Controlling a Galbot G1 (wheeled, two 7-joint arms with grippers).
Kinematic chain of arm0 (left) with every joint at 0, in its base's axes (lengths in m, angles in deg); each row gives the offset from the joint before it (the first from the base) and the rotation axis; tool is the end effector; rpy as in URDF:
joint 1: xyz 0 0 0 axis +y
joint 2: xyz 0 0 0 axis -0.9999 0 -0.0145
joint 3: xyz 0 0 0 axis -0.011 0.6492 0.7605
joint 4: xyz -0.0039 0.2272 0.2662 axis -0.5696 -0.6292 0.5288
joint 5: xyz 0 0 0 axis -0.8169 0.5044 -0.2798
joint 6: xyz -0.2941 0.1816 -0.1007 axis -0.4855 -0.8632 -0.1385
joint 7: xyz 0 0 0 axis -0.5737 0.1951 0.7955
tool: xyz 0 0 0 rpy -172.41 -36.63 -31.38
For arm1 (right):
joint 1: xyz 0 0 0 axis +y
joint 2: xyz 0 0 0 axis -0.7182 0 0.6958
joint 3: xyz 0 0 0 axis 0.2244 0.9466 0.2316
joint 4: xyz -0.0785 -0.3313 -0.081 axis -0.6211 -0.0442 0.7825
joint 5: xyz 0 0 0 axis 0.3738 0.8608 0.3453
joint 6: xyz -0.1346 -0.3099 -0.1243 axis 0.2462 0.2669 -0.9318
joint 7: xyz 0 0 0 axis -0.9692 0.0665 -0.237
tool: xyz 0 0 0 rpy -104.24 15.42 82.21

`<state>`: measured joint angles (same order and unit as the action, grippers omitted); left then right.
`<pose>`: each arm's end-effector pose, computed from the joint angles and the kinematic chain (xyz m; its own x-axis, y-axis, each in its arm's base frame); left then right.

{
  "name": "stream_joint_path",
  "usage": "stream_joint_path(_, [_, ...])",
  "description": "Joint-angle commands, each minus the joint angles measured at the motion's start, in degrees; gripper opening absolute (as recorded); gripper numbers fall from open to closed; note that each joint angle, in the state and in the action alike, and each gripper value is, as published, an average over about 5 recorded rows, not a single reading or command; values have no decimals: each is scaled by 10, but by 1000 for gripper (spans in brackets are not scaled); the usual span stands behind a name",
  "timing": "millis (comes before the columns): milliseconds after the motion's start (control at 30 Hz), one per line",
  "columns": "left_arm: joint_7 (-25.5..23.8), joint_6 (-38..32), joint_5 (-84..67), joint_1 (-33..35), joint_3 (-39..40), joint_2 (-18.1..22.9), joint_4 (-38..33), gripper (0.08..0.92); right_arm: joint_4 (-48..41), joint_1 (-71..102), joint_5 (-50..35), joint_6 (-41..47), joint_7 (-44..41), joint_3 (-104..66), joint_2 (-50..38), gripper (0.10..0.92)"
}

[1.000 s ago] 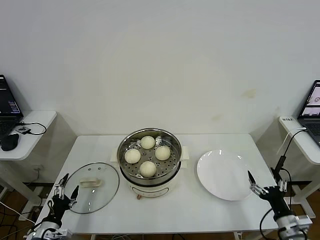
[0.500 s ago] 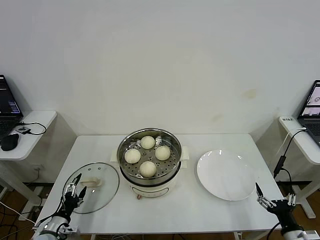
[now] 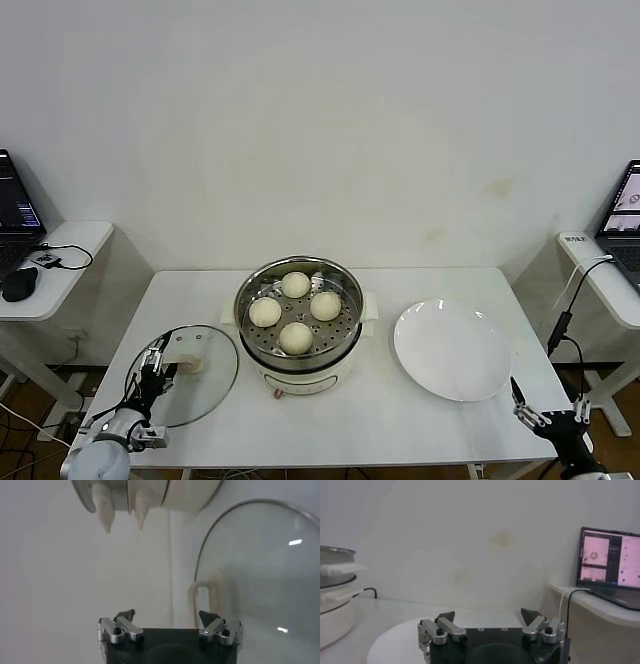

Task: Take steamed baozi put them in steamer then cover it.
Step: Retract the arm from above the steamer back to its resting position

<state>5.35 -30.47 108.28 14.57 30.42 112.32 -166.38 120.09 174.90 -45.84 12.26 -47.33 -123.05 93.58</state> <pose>0.2667 0.1995 -0.4120 -0.9820 0.0773 0.1722 0.1690 -0.0469 0.9845 0.1205 -0.2027 -0.3430 -0.9962 0.0341 0.0799 0.0238 0.9916 -0.1271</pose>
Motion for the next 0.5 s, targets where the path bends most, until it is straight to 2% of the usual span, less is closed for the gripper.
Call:
stream_joint_path(33, [0, 0, 7, -46, 12, -2, 56, 823, -3, 5, 6, -1, -1, -1, 4, 823])
stream_joint_path(333, [6, -2, 2, -49, 14, 0, 74, 807, -4, 2, 8, -1, -3, 6, 5, 823])
stream_joint_path(500, [3, -2, -2, -45, 14, 0, 69, 680, -5, 1, 8, -1, -3, 9, 5, 823])
